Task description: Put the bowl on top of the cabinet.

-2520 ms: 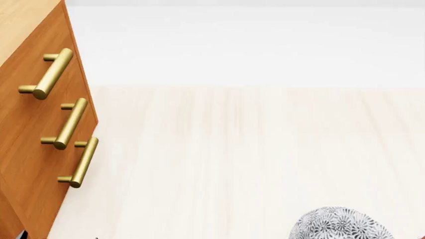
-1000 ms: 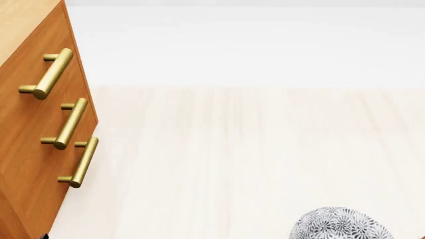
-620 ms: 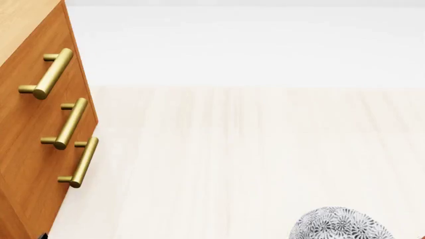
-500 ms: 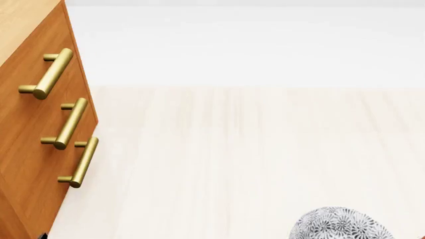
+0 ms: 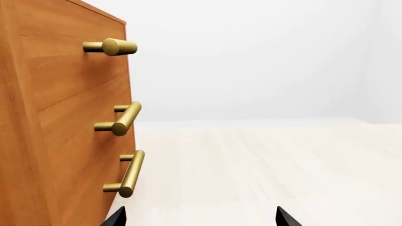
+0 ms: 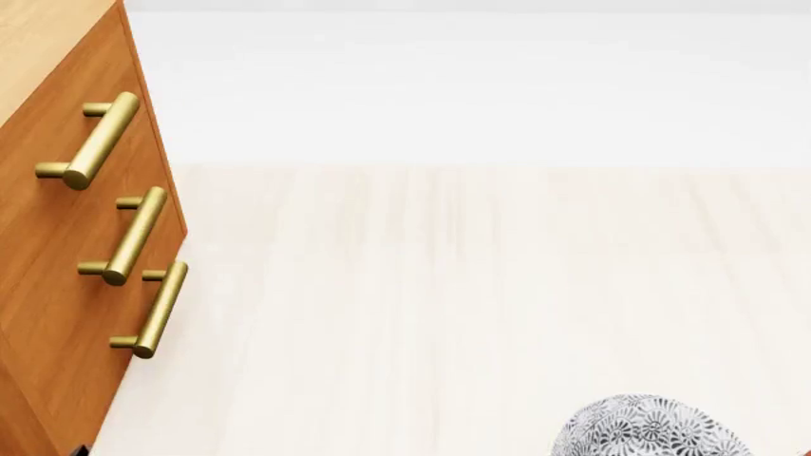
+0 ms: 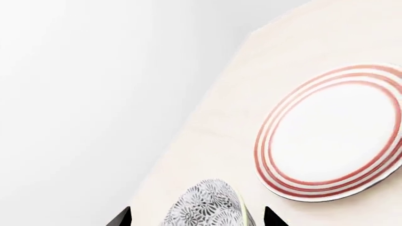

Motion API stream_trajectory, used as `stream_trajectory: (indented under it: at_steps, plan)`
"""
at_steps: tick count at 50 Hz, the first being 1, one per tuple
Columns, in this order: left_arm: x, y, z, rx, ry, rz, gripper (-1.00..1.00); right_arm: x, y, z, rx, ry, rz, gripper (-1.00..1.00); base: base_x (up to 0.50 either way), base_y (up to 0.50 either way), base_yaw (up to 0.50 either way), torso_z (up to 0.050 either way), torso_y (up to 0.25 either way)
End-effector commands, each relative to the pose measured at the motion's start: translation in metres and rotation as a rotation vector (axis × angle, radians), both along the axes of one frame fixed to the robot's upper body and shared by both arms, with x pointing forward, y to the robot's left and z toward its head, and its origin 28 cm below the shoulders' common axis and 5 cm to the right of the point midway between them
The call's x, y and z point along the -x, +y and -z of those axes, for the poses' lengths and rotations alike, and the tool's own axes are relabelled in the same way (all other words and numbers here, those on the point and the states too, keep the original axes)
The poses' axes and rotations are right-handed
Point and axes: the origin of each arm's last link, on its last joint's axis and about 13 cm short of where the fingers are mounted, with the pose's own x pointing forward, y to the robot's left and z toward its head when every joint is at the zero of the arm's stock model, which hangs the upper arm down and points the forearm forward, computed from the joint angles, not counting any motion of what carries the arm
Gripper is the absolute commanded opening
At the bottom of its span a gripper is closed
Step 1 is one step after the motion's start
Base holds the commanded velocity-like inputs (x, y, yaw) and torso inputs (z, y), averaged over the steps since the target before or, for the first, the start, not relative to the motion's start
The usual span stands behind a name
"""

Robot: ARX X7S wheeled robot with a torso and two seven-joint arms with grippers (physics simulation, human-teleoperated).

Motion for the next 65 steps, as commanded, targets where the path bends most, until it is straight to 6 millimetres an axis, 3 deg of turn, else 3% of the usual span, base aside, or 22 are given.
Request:
stream_trajectory:
  at_steps: [1,65]
  plan:
    - [-0.001,0.001,-0.001,-0.001,-0.01,-0.011,1.0,-0.004,-0.003,0.002,-0.036,0.038,-0.02,1.0,0.0,0.0,0.0,0.0,0.0]
    - [-0.002,0.001,-0.001,0.001,-0.006,-0.013,1.0,-0.031,-0.008,0.016,-0.133,0.296,-0.163,1.0,0.0,0.0,0.0,0.0,0.0]
